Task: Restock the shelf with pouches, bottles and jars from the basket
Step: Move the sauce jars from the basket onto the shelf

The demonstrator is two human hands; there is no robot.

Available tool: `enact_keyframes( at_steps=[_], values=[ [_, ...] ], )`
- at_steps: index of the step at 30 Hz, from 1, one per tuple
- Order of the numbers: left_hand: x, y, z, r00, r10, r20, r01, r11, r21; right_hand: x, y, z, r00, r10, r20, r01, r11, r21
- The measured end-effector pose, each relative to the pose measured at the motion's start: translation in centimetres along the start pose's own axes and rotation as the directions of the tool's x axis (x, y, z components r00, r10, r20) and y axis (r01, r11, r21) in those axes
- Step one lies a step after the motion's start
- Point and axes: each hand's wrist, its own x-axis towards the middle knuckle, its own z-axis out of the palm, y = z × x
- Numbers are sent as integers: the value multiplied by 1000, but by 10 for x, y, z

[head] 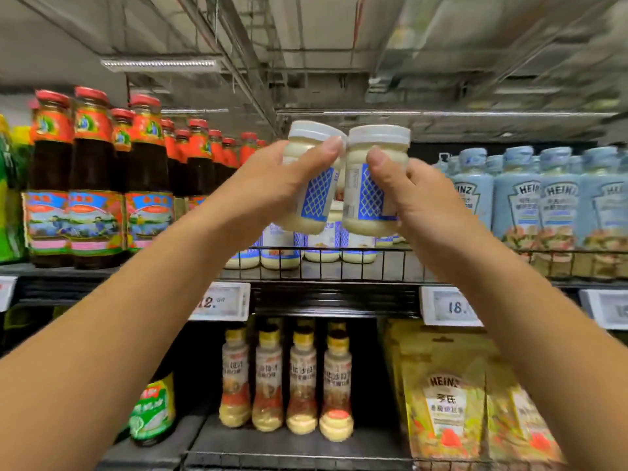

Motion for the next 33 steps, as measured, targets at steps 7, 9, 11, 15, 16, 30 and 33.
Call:
enact_keyframes(
  at_steps=[7,9,11,15,16,30,33],
  values=[
    [26,-1,-6,994,1,105,-20,984,177,18,4,-17,1000,7,17,-3,969,-248],
    [33,0,-9,986,-38,164,-1,974,228,23,7,-22,999,33,1,-31,951,-308],
    [39,-1,-10,982,-62,179,7,956,294,29,12,-29,996,90,2,-84,933,-351],
    [50,-1,-7,985,-83,153,9,902,432,37,15,-35,968,246,52,-210,903,-375],
    [53,-1,-6,983,-91,162,2,877,480,39,16,-37,962,267,54,-229,899,-372],
    [82,-12,10,936,-210,283,-120,564,817,45,30,-51,919,389,56,-306,798,-519],
    [84,-11,8,926,-236,295,-130,534,836,47,34,-52,914,401,61,-312,792,-526]
  ],
)
